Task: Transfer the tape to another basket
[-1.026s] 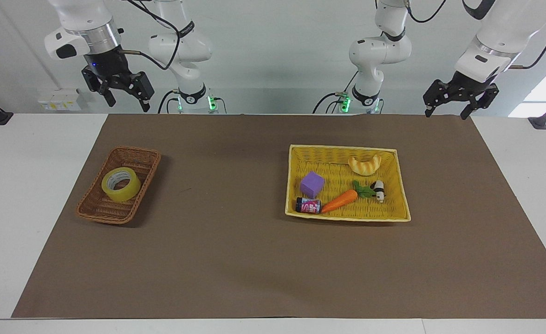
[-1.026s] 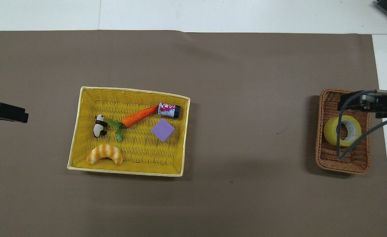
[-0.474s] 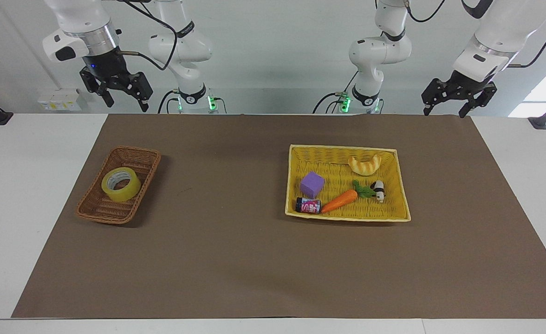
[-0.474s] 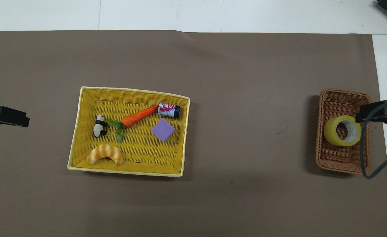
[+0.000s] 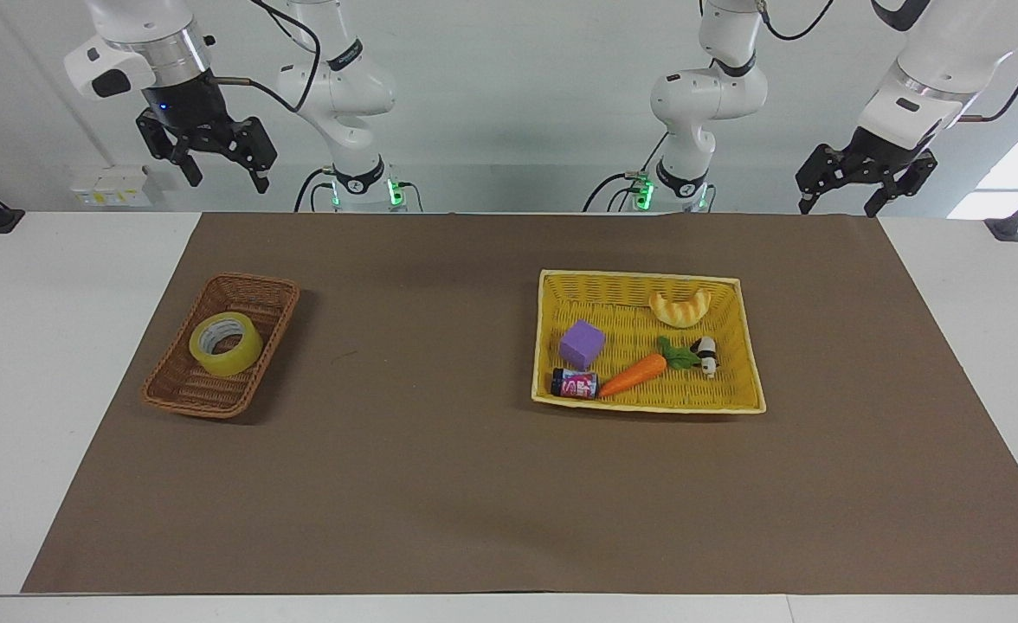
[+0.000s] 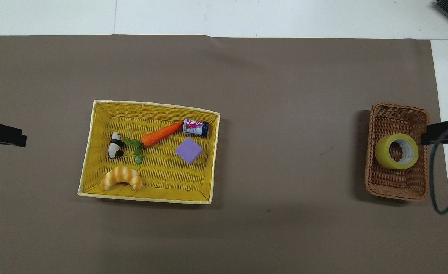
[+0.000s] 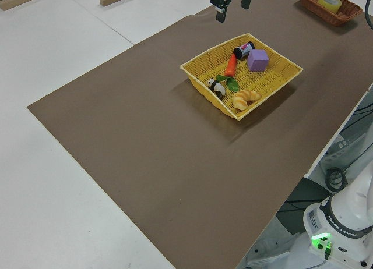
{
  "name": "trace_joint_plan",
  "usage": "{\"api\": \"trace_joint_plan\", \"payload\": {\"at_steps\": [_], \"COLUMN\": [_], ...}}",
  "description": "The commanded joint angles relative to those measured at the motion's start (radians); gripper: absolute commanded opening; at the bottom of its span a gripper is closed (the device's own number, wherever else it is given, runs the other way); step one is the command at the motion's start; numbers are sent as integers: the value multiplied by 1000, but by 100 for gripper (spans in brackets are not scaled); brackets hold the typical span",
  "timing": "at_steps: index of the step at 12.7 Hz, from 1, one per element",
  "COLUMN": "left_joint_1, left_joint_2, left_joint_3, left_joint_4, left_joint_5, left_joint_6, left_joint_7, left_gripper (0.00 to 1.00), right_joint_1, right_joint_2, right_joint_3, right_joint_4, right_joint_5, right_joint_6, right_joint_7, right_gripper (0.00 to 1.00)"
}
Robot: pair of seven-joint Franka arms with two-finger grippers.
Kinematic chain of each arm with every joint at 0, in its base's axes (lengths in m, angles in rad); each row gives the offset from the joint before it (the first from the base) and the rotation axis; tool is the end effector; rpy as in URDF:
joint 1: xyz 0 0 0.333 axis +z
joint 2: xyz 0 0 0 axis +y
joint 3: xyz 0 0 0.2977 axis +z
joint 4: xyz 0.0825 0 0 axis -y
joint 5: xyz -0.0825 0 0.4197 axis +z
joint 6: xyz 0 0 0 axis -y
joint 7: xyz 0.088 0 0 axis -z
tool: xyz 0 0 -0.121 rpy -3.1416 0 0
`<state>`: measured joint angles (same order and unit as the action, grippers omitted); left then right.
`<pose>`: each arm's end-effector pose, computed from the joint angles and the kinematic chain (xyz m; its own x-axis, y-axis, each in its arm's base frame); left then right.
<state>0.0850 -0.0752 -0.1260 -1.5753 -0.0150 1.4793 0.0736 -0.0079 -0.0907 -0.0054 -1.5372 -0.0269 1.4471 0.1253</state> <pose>0.5577 -0.0274 0.6248 0.9931 -0.1152 -0.0209 -0.1150 -0.9933 0.0071 0.5494 -0.0110 0.6499 0.9899 -0.1414 0.0039 -0.1414 -0.9896 0.0259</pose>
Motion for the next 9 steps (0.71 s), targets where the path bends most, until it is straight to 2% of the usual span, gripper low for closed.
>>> {"api": "trace_joint_plan", "payload": {"at_steps": [1,9], "left_joint_1": [5,5], "left_joint_2": [-9,-14], "left_joint_3": [-3,-4], "left_joint_4": [3,0], "left_joint_5": [10,10], "left_joint_6": [-8,-14], "left_joint_7": [-8,-6], "left_gripper": [100,100], "right_joint_1": [-6,-7], "right_joint_2": [-4,-6], "right_joint_3": [2,-2], "right_joint_4": [-12,-14], "right_joint_5": [-28,-7], "right_joint_6": [4,-1], "right_joint_7": [-27,-29], "right_gripper": [100,100]}}
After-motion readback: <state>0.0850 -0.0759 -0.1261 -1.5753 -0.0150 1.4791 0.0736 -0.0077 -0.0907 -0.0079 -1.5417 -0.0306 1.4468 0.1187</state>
